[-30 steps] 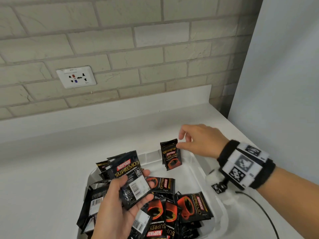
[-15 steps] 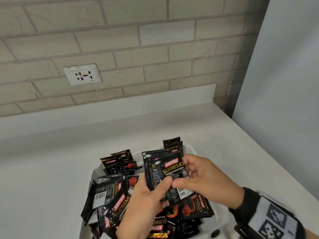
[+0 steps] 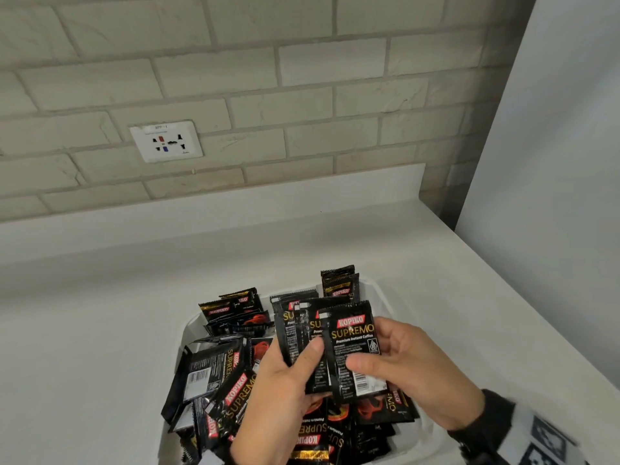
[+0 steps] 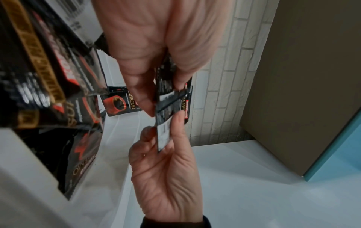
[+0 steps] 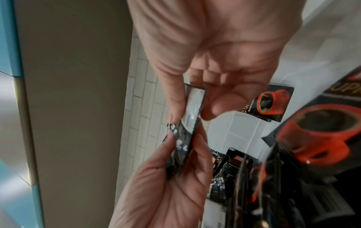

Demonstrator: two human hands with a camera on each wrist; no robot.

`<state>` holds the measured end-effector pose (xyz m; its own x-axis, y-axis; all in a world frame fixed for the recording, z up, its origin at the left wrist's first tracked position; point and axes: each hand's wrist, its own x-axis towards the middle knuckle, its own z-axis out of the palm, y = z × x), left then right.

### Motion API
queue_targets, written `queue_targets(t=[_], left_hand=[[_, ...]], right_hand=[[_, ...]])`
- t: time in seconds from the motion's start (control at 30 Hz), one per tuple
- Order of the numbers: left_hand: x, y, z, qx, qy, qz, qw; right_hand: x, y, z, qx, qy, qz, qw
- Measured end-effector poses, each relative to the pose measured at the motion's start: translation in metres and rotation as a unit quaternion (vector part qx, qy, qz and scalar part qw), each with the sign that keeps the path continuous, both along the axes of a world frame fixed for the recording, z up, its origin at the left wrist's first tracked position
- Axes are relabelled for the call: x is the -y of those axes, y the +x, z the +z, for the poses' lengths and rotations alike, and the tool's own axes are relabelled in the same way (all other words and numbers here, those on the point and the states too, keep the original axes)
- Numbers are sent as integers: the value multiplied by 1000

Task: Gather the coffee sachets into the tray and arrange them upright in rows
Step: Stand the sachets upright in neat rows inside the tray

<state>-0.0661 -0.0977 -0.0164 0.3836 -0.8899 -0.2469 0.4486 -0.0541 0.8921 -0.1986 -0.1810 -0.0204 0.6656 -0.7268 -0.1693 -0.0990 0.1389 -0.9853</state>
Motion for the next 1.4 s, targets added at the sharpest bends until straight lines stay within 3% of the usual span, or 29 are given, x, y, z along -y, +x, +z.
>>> queue_targets(t=[0.17,0.37,0.57,0.63,0.73,0.9,1.0,1.2,1.4], left_hand=[[0,2,-4,38,1,13,999],[0,1,-4,25,-24,12,999],[0,6,-6,-7,-7,61,998],[-1,7,-7,0,-3,68,998],[-2,4,-7,14,-7,60,998],[1,-10,4,60,-29,2,998],[-1,-10,7,75,-38,-26,996],[-7,2,3,58,-58,-38,996],[-6,11,2,40,-34,-9,999]], right_hand=[[-5,2,-2,-8,2,-18,1000],[-7,0,-1,8,43,-26,999],[0,-7,5,66,78,-119,988],[1,-9,14,57,29,-130,989],[-1,-8,27,-7,-114,-114,987],[-15,11,41,-98,-287,-27,953],[-17,26,43,-117,-330,-6,937],[-15,38,42,-78,-160,54,982],[-11,30,41,5,-48,113,992]])
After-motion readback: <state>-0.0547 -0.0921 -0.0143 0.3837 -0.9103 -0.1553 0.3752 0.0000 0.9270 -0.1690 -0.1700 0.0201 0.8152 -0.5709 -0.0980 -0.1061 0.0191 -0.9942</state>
